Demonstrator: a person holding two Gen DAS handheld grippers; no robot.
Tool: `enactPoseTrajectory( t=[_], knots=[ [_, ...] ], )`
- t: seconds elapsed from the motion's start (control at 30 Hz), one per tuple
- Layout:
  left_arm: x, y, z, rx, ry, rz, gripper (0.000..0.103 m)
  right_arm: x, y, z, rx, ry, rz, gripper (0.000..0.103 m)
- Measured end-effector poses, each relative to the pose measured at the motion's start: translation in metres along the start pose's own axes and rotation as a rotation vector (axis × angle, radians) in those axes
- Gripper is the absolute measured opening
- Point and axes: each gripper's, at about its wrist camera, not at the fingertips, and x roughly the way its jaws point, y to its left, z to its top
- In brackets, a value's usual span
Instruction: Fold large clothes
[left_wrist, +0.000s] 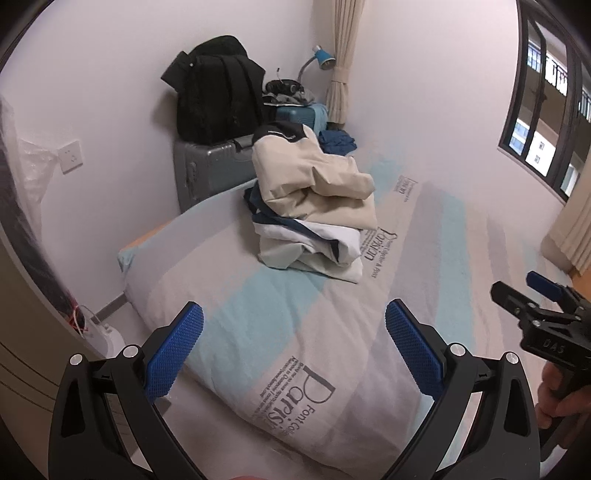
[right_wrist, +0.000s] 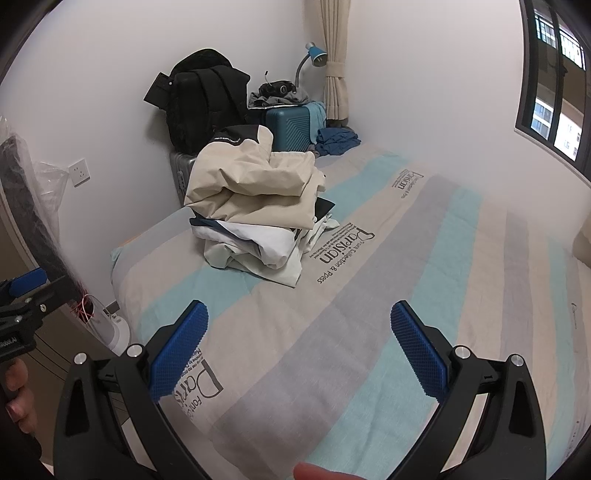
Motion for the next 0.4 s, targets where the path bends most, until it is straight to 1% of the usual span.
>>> enactPoseTrajectory(
  t=[0.1,0.17,0.23,0.4],
  knots=[
    [0.0015,-0.0004,0.002,0.013,0.004,0.01,0.097,0.0007,0.0011,0.0013,0.001,0.002,0.001,0.095],
    [0.0049,0.0008,0.004,0.013,0.028,0.031,0.097,0.0009,0.0012,0.0004,0.003,0.002,0.002,0.095],
    [0.008,0.0024,0.0046,0.008,0.054,0.028,0.097,0.0012,0.002,0.0,0.003,0.002,0.004,0.095],
    [0.0069,0.0041,0.0056,-0.002,0.053,0.019,0.097,0.0035,0.0051,0.0,0.002,0.001,0.009,0.095]
  ],
)
